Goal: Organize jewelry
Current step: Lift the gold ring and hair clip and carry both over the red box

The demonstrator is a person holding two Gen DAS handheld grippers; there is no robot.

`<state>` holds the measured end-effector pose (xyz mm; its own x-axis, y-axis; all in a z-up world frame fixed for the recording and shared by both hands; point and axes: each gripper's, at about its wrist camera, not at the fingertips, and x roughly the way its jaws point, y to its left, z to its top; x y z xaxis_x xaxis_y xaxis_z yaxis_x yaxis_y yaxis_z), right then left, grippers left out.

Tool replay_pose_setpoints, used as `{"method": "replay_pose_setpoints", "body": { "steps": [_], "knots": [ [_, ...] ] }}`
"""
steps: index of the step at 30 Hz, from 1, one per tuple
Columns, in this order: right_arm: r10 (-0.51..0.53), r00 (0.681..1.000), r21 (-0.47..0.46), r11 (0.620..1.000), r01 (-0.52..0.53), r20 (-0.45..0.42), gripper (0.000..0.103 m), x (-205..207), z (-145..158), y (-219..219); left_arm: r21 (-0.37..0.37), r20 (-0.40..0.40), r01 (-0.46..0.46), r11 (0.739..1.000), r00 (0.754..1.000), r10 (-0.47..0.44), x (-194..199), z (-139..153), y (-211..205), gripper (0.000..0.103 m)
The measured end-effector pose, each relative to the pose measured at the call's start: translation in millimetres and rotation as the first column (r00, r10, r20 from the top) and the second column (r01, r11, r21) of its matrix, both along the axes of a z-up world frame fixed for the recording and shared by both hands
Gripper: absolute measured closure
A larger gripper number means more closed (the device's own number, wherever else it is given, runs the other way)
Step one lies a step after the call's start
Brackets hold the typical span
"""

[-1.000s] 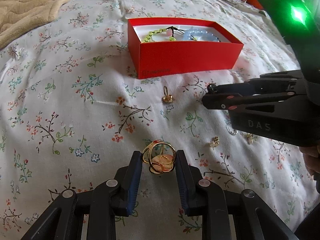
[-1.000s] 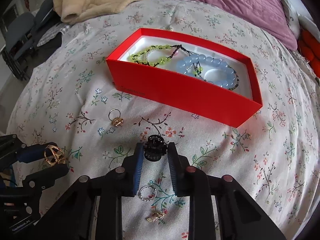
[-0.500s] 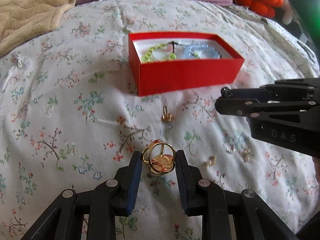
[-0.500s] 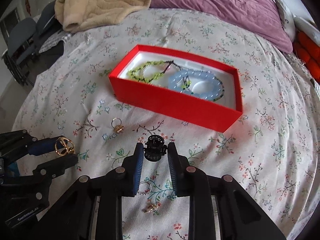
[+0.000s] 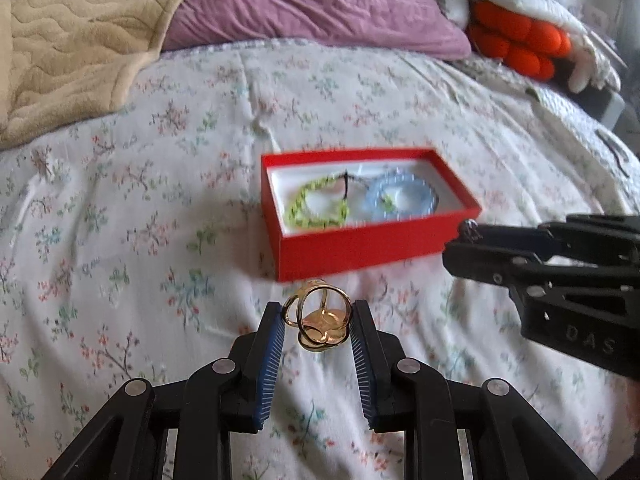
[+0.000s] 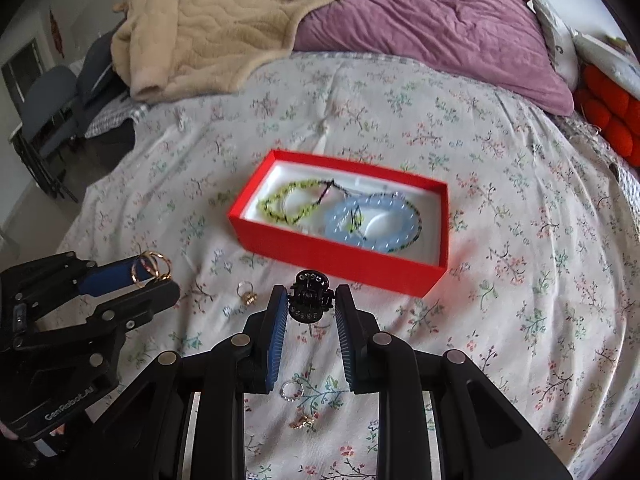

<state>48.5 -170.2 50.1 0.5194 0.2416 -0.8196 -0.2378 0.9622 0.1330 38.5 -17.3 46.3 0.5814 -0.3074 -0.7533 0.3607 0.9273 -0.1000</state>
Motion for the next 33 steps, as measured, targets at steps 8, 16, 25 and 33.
{"method": "replay_pose_setpoints", "body": {
  "steps": [8, 16, 25, 33],
  "knots": [
    [-0.032, 0.999, 0.028, 0.999, 0.031, 0.039, 0.077, 6.0, 22.0, -13.2, -0.038, 0.030, -0.036, 0.999, 0.999, 0.038, 18.1, 14.3, -4.4, 0.075],
    [-0.074, 0.996, 0.071, 0.995, 0.070, 0.044, 0.077, 22.9, 31.7, -26.6, -0.062, 0.036, -0.069, 0.996, 0.997, 0.071, 42.8, 16.6, -16.3, 0.075],
    [-0.113, 0.994, 0.117, 0.987, 0.113, 0.000, 0.077, 51.8, 15.2, -39.3, -0.060, 0.029, -0.073, 0.996, 0.997, 0.075, 82.1, -1.7, -34.2, 0.075],
    [-0.129, 0.991, 0.104, 0.986, 0.132, -0.035, 0.077, 75.9, -10.5, -41.6, -0.025, 0.008, -0.087, 0.996, 0.996, 0.087, 104.6, -24.1, -40.1, 0.075]
  ]
}}
